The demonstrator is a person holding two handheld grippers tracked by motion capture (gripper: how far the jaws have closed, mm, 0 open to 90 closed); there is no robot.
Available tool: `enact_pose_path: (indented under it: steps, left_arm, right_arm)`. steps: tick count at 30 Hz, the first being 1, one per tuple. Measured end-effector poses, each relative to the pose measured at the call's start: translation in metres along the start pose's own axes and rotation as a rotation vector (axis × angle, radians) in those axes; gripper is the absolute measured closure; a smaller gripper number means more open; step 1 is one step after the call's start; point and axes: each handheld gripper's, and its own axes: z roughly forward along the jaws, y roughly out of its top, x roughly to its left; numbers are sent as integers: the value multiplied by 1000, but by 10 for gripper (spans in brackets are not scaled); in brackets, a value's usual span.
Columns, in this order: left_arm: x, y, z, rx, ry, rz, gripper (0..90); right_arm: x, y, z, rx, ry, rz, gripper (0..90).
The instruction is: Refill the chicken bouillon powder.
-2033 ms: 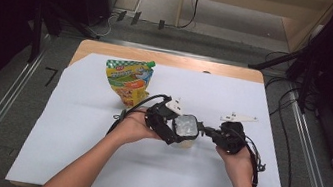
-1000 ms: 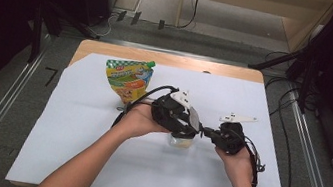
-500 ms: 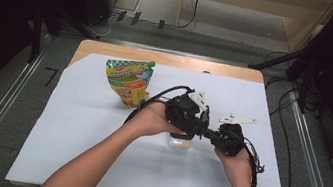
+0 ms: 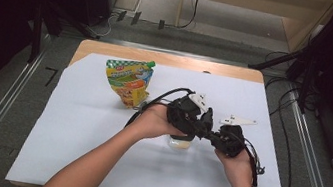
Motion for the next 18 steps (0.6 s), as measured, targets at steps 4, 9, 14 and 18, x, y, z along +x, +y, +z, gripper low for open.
enact_pose_path:
  steps: [4, 9, 14, 18]
  left_arm:
    - [1, -6, -9, -18, 15, -21, 669]
    - [5, -19, -24, -58, 24, -54, 658]
    - [8, -37, -42, -95, 53, -65, 658]
    - [13, -50, -52, -80, 79, -127, 627]
  right_arm:
    - [0, -1, -4, -6, 11, -7, 898]
    - [1, -4, -14, -11, 33, 7, 864]
    - [13, -7, -25, 22, 77, -8, 832]
    - [28, -6, -34, 48, 101, -48, 821]
